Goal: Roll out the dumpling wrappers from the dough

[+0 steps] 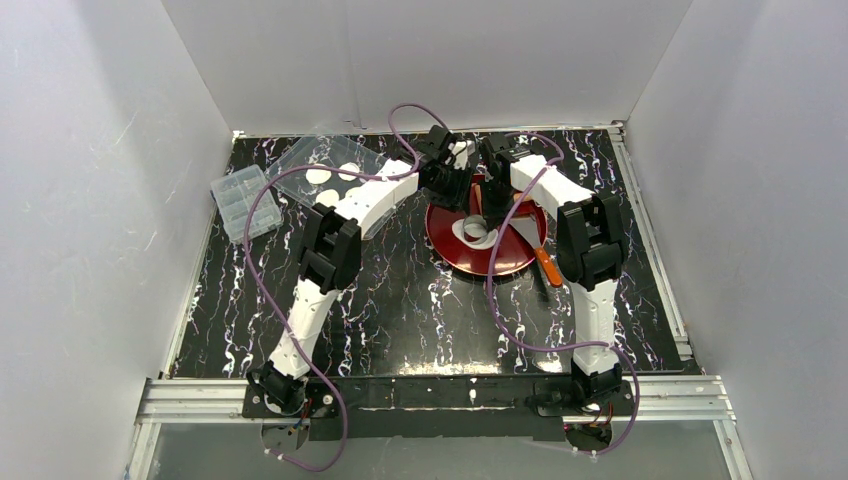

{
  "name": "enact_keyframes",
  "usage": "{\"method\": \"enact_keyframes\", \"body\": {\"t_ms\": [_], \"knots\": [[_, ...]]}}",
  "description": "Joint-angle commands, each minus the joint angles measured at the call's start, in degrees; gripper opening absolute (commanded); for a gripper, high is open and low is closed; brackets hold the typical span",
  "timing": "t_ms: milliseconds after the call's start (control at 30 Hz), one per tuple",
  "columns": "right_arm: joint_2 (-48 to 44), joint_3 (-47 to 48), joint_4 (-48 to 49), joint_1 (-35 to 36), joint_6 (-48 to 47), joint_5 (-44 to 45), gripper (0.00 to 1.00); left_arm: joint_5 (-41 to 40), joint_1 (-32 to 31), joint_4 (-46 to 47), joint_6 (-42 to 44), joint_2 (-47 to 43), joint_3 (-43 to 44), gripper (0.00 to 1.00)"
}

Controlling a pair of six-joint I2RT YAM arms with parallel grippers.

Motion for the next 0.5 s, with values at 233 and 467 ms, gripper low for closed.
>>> {"method": "enact_keyframes", "body": {"t_ms": [233,467], "knots": [[-0.8,-0.6,0.0,0.4,0.9,-1.2,0.01,-3.2,-2.3,0.7,2.2,-0.5,-1.8,0.3],[-0.7,-0.3,0.0,0.4,1.0,-1.2,0.01,-3.9,-2.6,1.5,2.1,-0.5,-6.6,0.26]]}}
